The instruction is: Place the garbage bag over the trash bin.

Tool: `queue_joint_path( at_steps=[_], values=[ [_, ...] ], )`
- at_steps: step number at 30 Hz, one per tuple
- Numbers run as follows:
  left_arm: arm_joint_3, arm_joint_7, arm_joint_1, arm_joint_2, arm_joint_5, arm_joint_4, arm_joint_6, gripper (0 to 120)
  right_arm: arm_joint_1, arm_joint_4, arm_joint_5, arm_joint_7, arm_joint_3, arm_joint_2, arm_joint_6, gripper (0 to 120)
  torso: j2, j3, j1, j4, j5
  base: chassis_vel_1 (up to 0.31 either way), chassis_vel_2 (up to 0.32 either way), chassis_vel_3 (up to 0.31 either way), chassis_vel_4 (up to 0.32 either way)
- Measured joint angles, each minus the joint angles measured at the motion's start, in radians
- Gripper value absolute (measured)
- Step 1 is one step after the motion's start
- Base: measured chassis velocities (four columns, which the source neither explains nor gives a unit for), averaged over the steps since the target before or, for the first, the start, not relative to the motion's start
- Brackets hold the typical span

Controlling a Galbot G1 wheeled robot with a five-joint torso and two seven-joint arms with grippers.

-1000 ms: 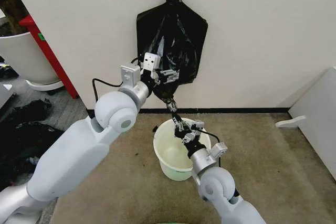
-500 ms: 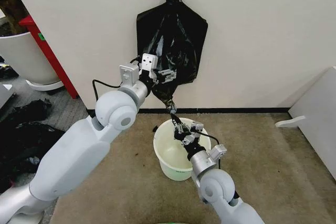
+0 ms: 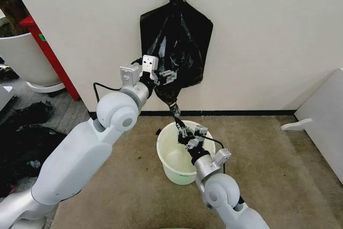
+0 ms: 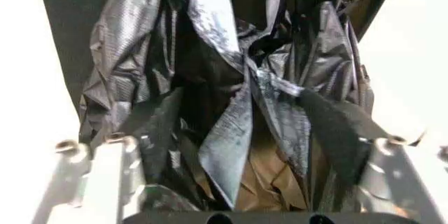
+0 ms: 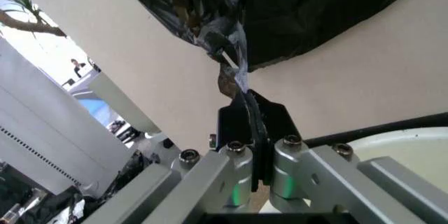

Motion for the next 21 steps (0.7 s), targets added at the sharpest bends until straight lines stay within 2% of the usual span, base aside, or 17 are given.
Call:
queue_joint_path(
  at_steps=[8,12,21],
  values=[
    [0.001,-0.019,-0.015,-0.013,-0.003,0.008,0.002,60,-0.003,-0.001,-0.001,-0.003,0.001,0.001,0.0,0,0.0,0.0,0.0,-0.0001,0.0,0.0,0.0,0.0,0.0],
    [-0.006,-0.01,0.008,0.009,-0.004,-0.021,0.004,64,-0.006,-0.002,0.0,-0.004,0.008,-0.002,0.001,0,0.0,0.0,0.0,0.0,-0.0001,0.0,0.0,0.0,0.0],
    [-0.03,-0.021,0.012,0.005,-0.005,-0.006,-0.001,66,-0.008,-0.009,-0.004,-0.009,0.003,0.001,0.001,0,0.0,0.0,0.0,0.0,-0.0001,0.0,0.0,0.0,0.0]
  ],
)
